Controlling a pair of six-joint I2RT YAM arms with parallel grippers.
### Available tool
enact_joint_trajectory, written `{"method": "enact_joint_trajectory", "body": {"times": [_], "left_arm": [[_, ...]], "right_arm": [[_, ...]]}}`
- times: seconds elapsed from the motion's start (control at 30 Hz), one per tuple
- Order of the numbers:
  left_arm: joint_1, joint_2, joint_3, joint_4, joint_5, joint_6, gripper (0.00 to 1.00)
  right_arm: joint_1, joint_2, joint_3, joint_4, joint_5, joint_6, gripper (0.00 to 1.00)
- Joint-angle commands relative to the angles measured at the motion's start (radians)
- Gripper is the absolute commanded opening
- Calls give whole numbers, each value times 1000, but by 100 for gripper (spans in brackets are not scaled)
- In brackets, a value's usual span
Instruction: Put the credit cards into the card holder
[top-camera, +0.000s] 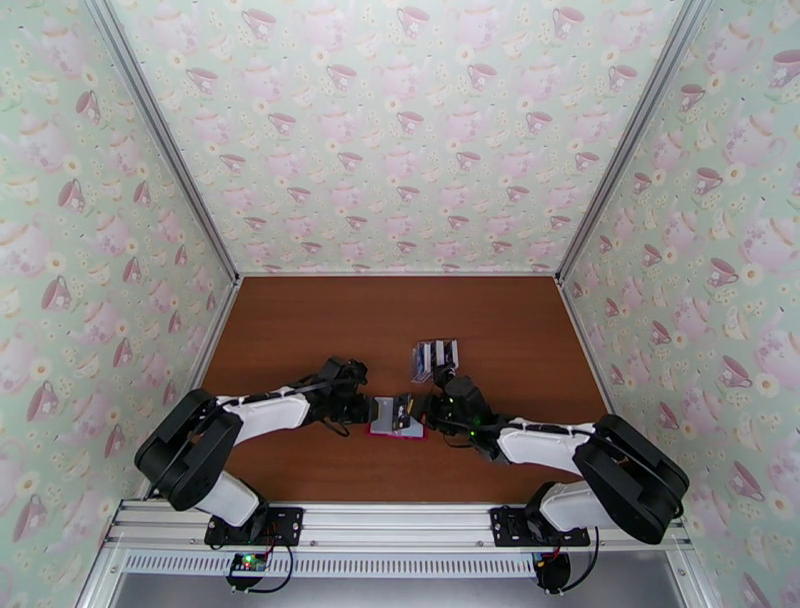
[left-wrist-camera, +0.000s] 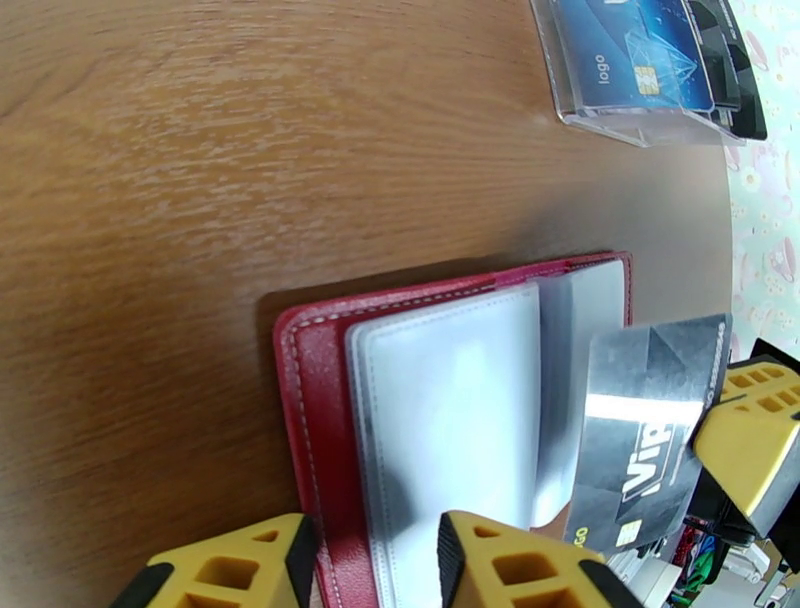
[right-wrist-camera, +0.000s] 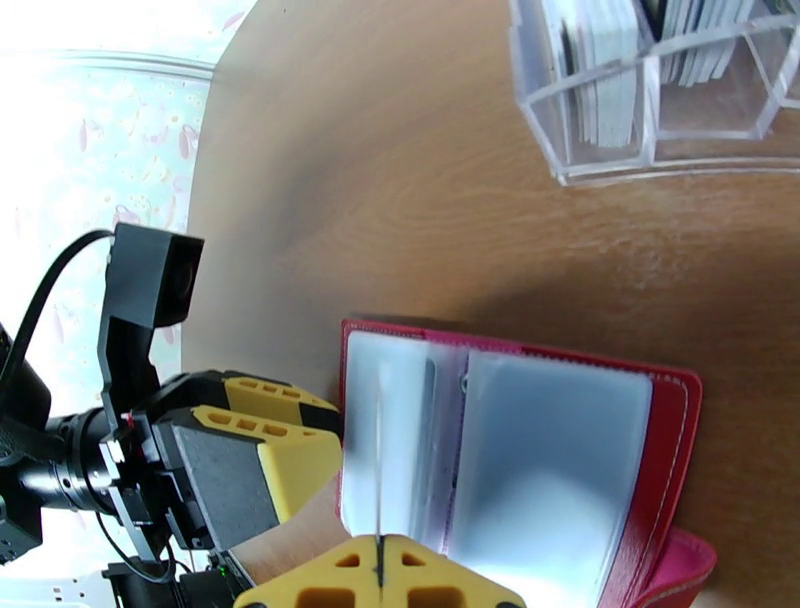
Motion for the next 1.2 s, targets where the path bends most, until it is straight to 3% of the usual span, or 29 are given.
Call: {"method": "enact_joint_trajectory", "body": {"times": [0.0,1.17], "left_arm": [[-12,23,-32,12,-7,-12,35],[-51,16,-107,82,-23,-92,34]], "right_arm": [[-21,3,-35,63,-14,19,0],[-35,180,-82,317,-79,86,0]]}}
